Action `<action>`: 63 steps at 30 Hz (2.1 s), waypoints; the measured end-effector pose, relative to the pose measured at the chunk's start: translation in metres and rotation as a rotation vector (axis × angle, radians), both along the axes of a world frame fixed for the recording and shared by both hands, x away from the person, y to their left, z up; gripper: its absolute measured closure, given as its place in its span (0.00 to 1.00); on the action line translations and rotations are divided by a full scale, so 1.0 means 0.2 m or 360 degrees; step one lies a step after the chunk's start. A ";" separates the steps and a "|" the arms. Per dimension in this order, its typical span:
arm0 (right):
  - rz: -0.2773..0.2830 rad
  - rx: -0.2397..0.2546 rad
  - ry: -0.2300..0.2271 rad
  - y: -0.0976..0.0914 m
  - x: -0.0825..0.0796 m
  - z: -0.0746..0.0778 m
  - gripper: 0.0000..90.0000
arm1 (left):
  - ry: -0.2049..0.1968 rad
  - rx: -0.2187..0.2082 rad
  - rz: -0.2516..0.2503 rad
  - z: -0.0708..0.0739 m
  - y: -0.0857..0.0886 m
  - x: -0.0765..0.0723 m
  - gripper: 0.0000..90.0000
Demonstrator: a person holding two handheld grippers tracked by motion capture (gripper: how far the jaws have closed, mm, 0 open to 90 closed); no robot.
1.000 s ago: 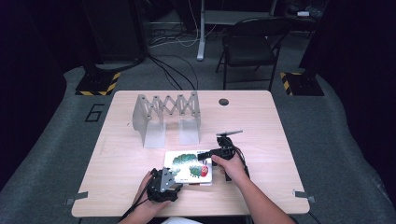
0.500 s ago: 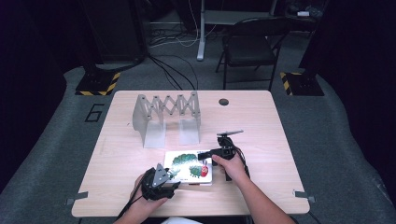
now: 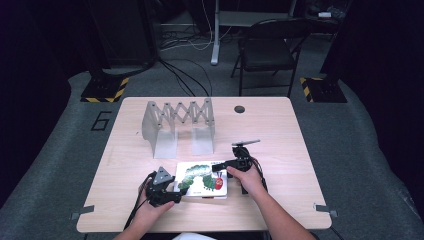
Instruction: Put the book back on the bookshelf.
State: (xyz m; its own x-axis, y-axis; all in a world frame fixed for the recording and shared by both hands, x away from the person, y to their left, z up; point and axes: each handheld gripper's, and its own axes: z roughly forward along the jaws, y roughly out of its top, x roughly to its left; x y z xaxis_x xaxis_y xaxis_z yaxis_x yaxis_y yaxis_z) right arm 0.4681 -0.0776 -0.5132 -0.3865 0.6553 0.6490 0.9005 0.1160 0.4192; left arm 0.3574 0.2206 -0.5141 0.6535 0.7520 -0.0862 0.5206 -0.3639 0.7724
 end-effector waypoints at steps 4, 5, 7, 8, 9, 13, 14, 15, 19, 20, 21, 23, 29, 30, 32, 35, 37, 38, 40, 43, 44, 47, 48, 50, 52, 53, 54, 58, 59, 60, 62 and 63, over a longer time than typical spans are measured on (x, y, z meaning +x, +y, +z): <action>-0.0003 -0.0007 -0.0005 0.00 0.00 0.00 0.49 | 0.0015 -0.0037 0.0017 -0.02 0.01 0.01 0.26; -0.0004 -0.0008 -0.0005 0.00 0.00 0.00 0.49 | 0.0028 -0.0057 0.0011 -0.02 0.01 0.02 0.26; -0.0005 -0.0008 -0.0006 0.00 0.00 0.00 0.49 | 0.0038 -0.0094 0.0019 -0.03 0.00 0.02 0.26; -0.0008 -0.0008 -0.0004 0.00 0.00 0.00 0.49 | 0.0026 -0.0082 0.0012 -0.03 0.01 0.02 0.25; -0.0006 -0.0012 -0.0007 0.00 0.00 0.00 0.49 | 0.0026 -0.0084 0.0017 -0.03 0.01 0.02 0.24; -0.0007 -0.0022 -0.0020 0.01 -0.01 0.00 0.49 | 0.0054 -0.0101 0.0031 -0.03 0.00 0.02 0.21; -0.0007 -0.0022 -0.0021 0.01 -0.01 0.00 0.49 | 0.0052 -0.0103 0.0028 -0.04 0.00 0.02 0.21; -0.0007 -0.0023 -0.0021 0.01 -0.01 0.00 0.49 | 0.0060 -0.0110 0.0018 -0.04 0.00 0.03 0.21; -0.0009 -0.0032 -0.0030 0.01 -0.01 0.00 0.49 | 0.0062 -0.0116 0.0002 -0.04 -0.01 0.03 0.19; -0.0011 -0.0031 -0.0027 0.01 -0.01 0.01 0.49 | 0.0067 -0.0119 0.0005 -0.04 -0.01 0.03 0.18; -0.0011 -0.0033 -0.0030 0.01 -0.01 0.01 0.49 | 0.0065 -0.0116 -0.0002 -0.04 -0.01 0.03 0.16; -0.0010 -0.0039 -0.0038 0.01 -0.02 0.01 0.49 | 0.0070 -0.0117 0.0003 -0.04 -0.02 0.02 0.16; -0.0016 -0.0043 -0.0044 0.01 -0.02 0.01 0.49 | 0.0061 -0.0121 0.0001 -0.04 -0.01 0.02 0.16; -0.0014 -0.0058 -0.0052 0.01 -0.02 0.01 0.49 | 0.0059 -0.0120 0.0002 -0.04 -0.01 0.02 0.16; -0.0015 -0.0074 -0.0051 0.02 -0.03 0.02 0.49 | 0.0055 -0.0121 0.0006 -0.05 -0.02 0.02 0.16; -0.0018 -0.0072 -0.0064 0.02 -0.03 0.02 0.50 | 0.0046 -0.0125 0.0014 -0.05 -0.02 0.01 0.16; -0.0020 -0.0060 -0.0073 0.02 -0.03 0.04 0.52 | 0.0041 -0.0129 0.0017 -0.05 -0.01 0.01 0.16; -0.0019 -0.0059 -0.0076 0.02 -0.03 0.04 0.53 | 0.0026 -0.0121 0.0008 -0.05 -0.01 0.01 0.16; -0.0022 -0.0058 -0.0083 0.02 -0.04 0.05 0.53 | 0.0016 -0.0108 0.0002 -0.04 -0.01 0.01 0.16; -0.0010 -0.0068 -0.0101 0.02 -0.05 0.06 0.53 | 0.0011 -0.0111 0.0003 -0.04 -0.01 0.01 0.16; -0.0005 -0.0073 -0.0110 0.02 -0.06 0.07 0.53 | 0.0024 -0.0116 0.0003 -0.04 -0.01 0.00 0.16; -0.0002 -0.0079 -0.0137 0.02 -0.07 0.09 0.54 | 0.0046 -0.0133 0.0019 -0.04 -0.01 0.00 0.16; -0.0005 -0.0083 -0.0136 0.02 -0.08 0.10 0.54 | 0.0059 -0.0131 0.0013 -0.04 -0.01 0.00 0.16; 0.0000 -0.0088 -0.0157 0.02 -0.09 0.11 0.54 | 0.0040 -0.0134 0.0023 -0.04 -0.01 -0.01 0.16; 0.0006 -0.0094 -0.0166 0.02 -0.10 0.12 0.55 | 0.0040 -0.0132 0.0020 -0.04 -0.01 -0.01 0.16; 0.0010 -0.0092 -0.0176 0.01 -0.10 0.12 0.55 | 0.0039 -0.0136 0.0020 -0.04 -0.01 -0.01 0.16; 0.0009 -0.0095 -0.0175 0.01 -0.11 0.13 0.55 | 0.0038 -0.0145 0.0030 -0.04 -0.01 -0.01 0.16; 0.0012 -0.0094 -0.0184 0.01 -0.12 0.14 0.56 | 0.0062 -0.0159 0.0014 -0.04 0.00 -0.01 0.16; 0.0008 -0.0094 -0.0182 0.01 -0.12 0.14 0.56 | 0.0077 -0.0166 0.0011 -0.04 0.01 -0.01 0.16; 0.0012 -0.0093 -0.0196 0.01 -0.12 0.14 0.56 | 0.0073 -0.0178 0.0019 -0.04 0.01 0.00 0.16; 0.0017 -0.0091 -0.0202 0.01 -0.13 0.15 0.57 | 0.0093 -0.0189 0.0009 -0.04 0.01 0.00 0.16; 0.0012 -0.0089 -0.0202 0.01 -0.13 0.15 0.57 | 0.0090 -0.0189 0.0009 -0.04 0.01 0.00 0.16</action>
